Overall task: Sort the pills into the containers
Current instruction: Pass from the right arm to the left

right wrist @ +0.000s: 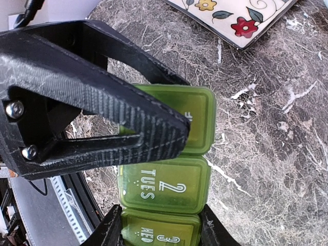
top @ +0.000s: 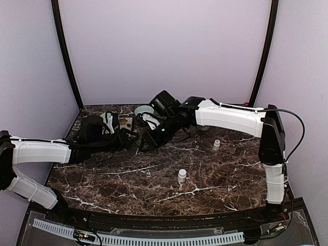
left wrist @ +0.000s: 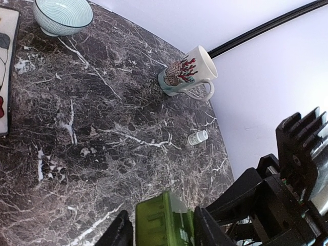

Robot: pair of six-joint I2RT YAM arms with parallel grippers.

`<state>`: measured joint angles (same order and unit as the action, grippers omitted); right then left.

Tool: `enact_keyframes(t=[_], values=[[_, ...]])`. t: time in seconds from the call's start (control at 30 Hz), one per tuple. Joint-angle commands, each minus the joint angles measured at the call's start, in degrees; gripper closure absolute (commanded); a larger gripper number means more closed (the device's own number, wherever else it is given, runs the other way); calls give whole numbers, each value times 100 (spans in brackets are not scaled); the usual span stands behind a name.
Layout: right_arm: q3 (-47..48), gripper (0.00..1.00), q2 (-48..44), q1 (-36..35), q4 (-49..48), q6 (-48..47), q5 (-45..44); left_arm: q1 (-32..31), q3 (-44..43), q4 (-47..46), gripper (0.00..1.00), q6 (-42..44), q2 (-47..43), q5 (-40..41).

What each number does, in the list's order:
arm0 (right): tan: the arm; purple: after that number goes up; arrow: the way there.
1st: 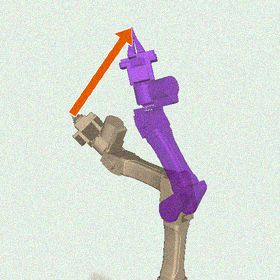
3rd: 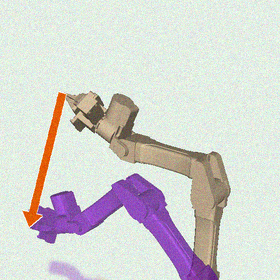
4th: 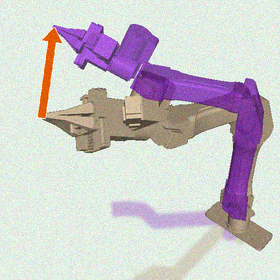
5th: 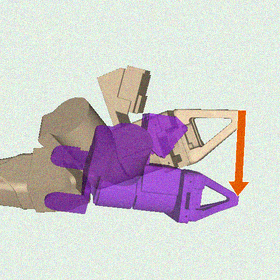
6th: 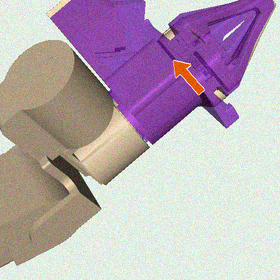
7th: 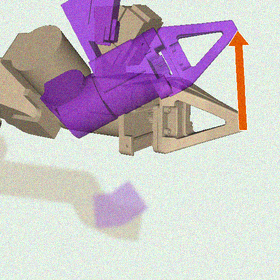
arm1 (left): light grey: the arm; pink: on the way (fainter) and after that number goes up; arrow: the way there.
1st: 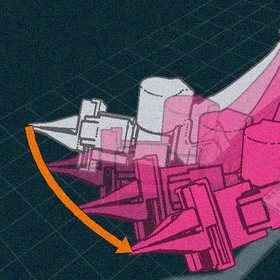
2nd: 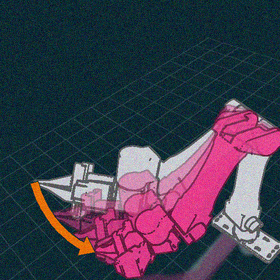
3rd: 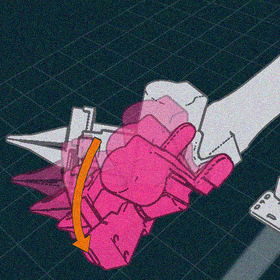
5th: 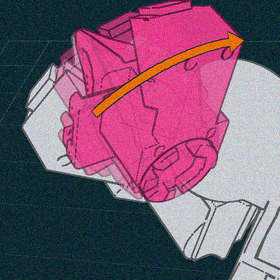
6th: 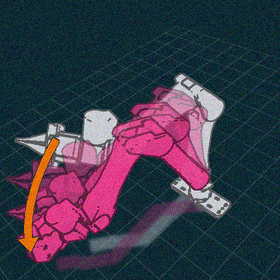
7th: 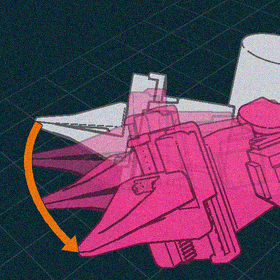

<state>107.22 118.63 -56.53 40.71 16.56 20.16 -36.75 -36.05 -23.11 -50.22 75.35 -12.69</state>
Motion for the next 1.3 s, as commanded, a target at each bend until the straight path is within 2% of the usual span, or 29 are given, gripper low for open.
enact_keyframes(t=[0.0,0.4,0.67,0.93,1.27], values=[[185,68,-179,-59,16,-65,60,37,-157,0,62,31,-50,-17],[167,67,-189,-103,74,-135,-119,37,-122,-119,81,-86,-120,16],[196,52,-174,-112,-42,-150,-373,37,-86,-224,94,-381,-12,-13],[511,42,-3,-139,2,-236,-581,32,-173,-99,98,-415,38,88],[945,40,328,-177,318,-400,-840,37,-338,51,99,-454,103,166]])
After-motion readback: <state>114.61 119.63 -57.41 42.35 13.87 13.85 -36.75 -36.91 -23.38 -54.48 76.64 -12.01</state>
